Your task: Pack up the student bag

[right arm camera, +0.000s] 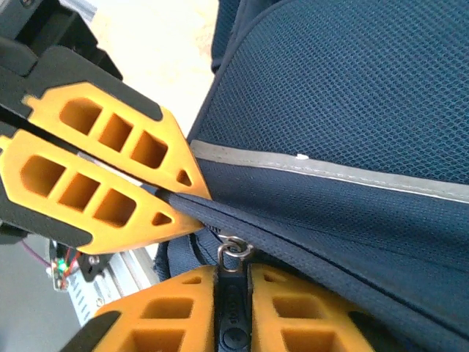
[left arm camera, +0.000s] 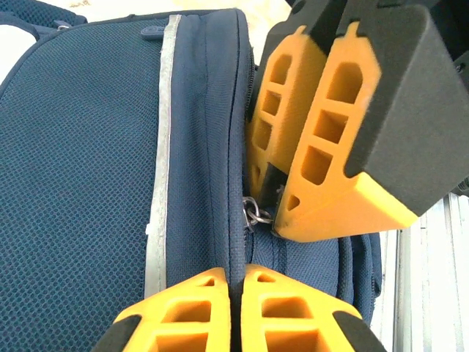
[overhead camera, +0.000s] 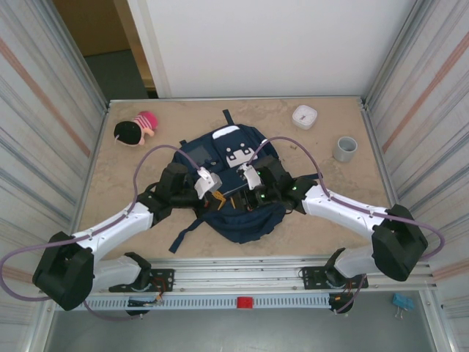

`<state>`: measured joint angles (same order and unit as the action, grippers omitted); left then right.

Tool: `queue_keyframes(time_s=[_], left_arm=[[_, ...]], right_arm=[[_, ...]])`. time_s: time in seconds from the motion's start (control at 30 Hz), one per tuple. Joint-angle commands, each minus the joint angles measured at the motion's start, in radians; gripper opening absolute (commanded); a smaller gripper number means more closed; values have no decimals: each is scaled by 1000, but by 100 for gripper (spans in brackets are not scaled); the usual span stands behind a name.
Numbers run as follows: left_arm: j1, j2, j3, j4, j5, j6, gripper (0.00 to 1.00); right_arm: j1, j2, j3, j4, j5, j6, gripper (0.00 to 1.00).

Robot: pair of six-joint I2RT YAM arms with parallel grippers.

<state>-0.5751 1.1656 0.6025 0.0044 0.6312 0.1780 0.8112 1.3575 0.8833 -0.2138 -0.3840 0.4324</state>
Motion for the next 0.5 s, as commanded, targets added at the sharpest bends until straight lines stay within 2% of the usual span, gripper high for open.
queue_keyframes(time_s=[0.0, 0.17, 0.3, 0.37, 0.47], left_arm=[[7, -39, 37, 23, 20, -5, 8], [8, -46, 36, -5, -7, 6, 7], [8, -48, 36, -6, -7, 5, 7], [8, -46, 37, -3, -2, 2, 7], [8, -43, 39, 6, 4, -1, 7]], right_arm=[[-1, -23, 27, -116, 106, -34, 9], [-19, -67, 10, -169, 118, -44, 5], [-27, -71, 3, -169, 96, -44, 6], [-15, -61, 10, -161, 90, -42, 10], [10, -43, 26, -148, 99, -48, 29]])
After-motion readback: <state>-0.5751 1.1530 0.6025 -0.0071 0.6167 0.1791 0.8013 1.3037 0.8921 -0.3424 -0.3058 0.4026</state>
